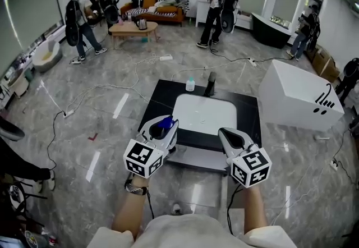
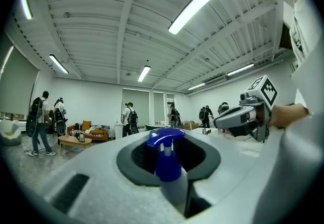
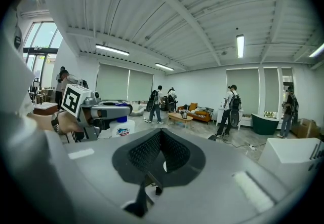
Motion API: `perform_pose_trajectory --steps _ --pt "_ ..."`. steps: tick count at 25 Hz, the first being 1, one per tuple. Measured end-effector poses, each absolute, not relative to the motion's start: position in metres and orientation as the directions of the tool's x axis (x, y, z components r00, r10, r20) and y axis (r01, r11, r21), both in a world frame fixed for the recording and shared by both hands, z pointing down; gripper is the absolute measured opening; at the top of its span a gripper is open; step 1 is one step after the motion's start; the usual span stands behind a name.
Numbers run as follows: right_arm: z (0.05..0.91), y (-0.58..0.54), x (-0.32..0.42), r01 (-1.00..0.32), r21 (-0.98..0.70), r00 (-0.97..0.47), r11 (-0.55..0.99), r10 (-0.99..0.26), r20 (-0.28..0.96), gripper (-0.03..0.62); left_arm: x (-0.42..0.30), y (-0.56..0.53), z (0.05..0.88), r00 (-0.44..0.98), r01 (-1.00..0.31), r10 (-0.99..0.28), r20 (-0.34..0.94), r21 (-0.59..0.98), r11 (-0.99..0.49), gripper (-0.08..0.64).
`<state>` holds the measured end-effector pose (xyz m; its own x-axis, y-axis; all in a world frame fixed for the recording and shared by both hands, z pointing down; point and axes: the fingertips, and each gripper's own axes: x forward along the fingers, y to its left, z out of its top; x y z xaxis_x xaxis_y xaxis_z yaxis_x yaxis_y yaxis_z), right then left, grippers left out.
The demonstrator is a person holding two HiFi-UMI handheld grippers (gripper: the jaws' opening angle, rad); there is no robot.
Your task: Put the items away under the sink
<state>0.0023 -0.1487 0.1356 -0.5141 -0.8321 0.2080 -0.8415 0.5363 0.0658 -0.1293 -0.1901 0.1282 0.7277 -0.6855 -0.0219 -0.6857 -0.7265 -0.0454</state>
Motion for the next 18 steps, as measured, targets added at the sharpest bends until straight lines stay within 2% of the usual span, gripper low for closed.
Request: perform_pose_trajectory --steps 18 --pt "0.168 -0.053 0.092 -0.881 0.083 -0.436 0.467 -0.866 0.243 0.006 -0.049 -0.097 0.177 0.756 -0.654 -0.652 0.051 0.011 -0.757 0.081"
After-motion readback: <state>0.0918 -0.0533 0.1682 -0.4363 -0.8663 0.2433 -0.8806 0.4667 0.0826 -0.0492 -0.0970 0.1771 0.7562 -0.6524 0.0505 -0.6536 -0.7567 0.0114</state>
